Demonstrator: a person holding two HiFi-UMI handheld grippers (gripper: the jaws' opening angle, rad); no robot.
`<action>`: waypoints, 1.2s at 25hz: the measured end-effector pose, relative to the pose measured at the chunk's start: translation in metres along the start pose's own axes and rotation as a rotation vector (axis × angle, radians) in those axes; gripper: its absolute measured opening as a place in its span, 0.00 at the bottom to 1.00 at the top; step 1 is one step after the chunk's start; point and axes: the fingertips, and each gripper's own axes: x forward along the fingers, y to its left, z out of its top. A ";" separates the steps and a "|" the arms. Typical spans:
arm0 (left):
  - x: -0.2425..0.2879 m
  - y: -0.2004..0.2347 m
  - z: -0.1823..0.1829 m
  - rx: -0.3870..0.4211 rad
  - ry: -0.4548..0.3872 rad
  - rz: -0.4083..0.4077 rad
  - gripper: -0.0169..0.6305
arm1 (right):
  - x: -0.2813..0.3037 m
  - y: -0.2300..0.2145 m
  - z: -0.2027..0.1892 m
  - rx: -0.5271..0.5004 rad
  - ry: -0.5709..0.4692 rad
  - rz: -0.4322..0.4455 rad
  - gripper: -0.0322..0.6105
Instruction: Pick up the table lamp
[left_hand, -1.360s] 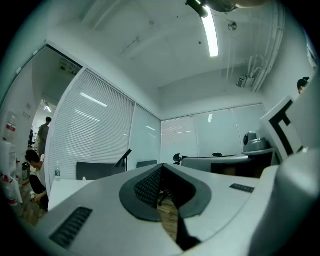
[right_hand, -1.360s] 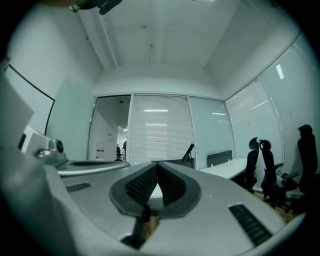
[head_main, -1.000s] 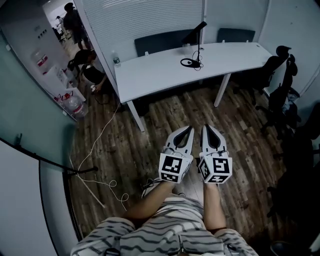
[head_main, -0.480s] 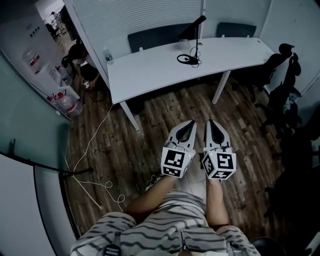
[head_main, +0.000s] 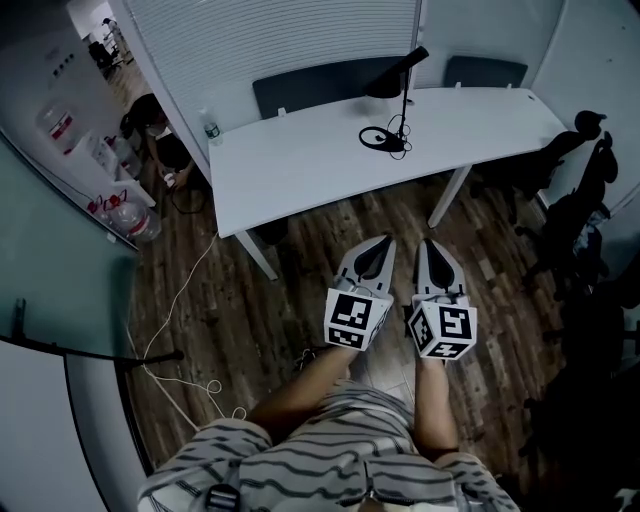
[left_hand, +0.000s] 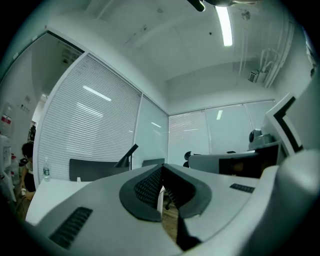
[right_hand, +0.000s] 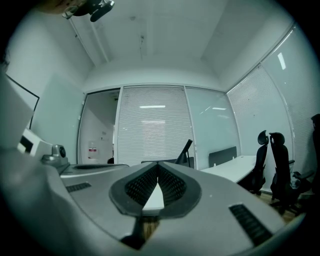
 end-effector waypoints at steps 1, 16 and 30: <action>0.010 0.008 0.001 0.000 0.002 -0.002 0.04 | 0.013 -0.003 0.000 -0.001 0.002 -0.001 0.07; 0.124 0.096 0.012 -0.004 0.007 -0.041 0.04 | 0.146 -0.041 0.006 0.007 0.009 -0.065 0.07; 0.233 0.144 -0.019 0.001 0.043 -0.010 0.04 | 0.256 -0.097 -0.017 0.012 0.021 -0.027 0.07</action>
